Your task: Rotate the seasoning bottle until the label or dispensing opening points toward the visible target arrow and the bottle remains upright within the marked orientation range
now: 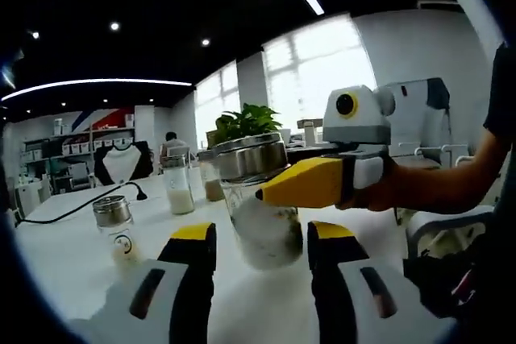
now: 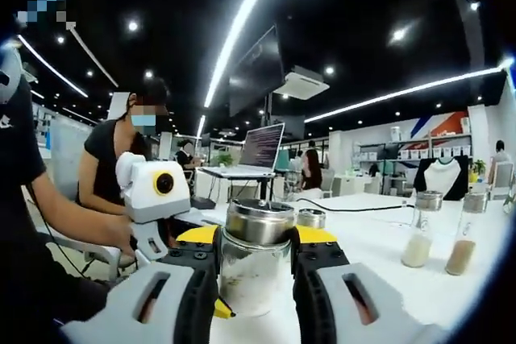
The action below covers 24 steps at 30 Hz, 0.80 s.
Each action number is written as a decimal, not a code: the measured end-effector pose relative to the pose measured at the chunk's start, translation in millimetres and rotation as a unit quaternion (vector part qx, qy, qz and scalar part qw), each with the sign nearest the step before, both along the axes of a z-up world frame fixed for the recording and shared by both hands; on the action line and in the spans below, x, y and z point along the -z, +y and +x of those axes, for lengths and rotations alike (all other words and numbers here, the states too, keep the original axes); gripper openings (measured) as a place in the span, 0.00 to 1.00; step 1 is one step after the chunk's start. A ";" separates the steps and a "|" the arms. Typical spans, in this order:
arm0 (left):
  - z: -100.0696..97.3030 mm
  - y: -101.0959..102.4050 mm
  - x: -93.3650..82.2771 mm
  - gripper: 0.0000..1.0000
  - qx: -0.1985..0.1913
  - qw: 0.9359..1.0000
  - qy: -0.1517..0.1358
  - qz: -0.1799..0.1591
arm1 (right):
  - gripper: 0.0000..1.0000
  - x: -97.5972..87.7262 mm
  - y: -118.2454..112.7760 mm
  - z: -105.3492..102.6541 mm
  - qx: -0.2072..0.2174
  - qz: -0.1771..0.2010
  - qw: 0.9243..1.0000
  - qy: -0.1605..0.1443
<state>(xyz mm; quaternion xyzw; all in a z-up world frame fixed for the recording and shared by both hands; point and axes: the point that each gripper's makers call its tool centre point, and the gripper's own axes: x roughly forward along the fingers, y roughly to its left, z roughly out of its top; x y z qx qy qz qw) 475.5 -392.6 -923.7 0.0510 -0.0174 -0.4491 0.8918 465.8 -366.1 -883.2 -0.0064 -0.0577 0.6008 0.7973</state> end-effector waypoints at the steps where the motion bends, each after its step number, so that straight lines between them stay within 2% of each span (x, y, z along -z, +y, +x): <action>1: -4.9 -3.2 1.1 0.47 0.018 1.000 0.007 -0.002 | 0.31 0.3 0.4 -4.5 -0.013 0.001 1.000 0.001; 3: -7.5 -4.1 1.1 0.45 0.023 1.000 0.011 -0.001 | 0.31 -0.7 0.9 -12.3 -0.028 0.011 1.000 0.004; 8: -27.0 -11.7 -5.0 0.40 0.079 0.997 0.012 -0.020 | 0.31 -1.0 0.9 -29.1 -0.055 0.023 0.998 0.005; 11: -28.7 -11.6 -2.4 0.39 0.078 0.997 0.014 -0.011 | 0.31 0.5 1.5 -35.3 -0.063 0.019 0.998 -0.001; 13: -25.3 -9.8 0.7 0.39 0.057 0.998 -0.001 0.007 | 0.32 3.5 1.7 -33.6 -0.053 0.010 0.999 -0.006; 14: -23.9 -9.7 3.7 0.38 0.046 0.999 0.001 0.013 | 0.32 6.7 2.4 -32.8 -0.047 0.001 0.999 -0.008; 17: -18.9 -7.6 6.9 0.38 0.010 1.000 -0.005 0.028 | 0.32 10.4 3.8 -30.0 -0.025 -0.015 0.999 -0.038; 20: -12.8 -3.3 9.6 0.37 -0.037 0.997 -0.023 0.058 | 0.32 15.0 4.1 -23.3 0.007 -0.036 0.998 -0.051; 24: -9.8 -0.7 9.8 0.36 -0.066 0.995 -0.026 0.065 | 0.32 16.3 6.6 -20.6 0.038 -0.050 0.996 -0.063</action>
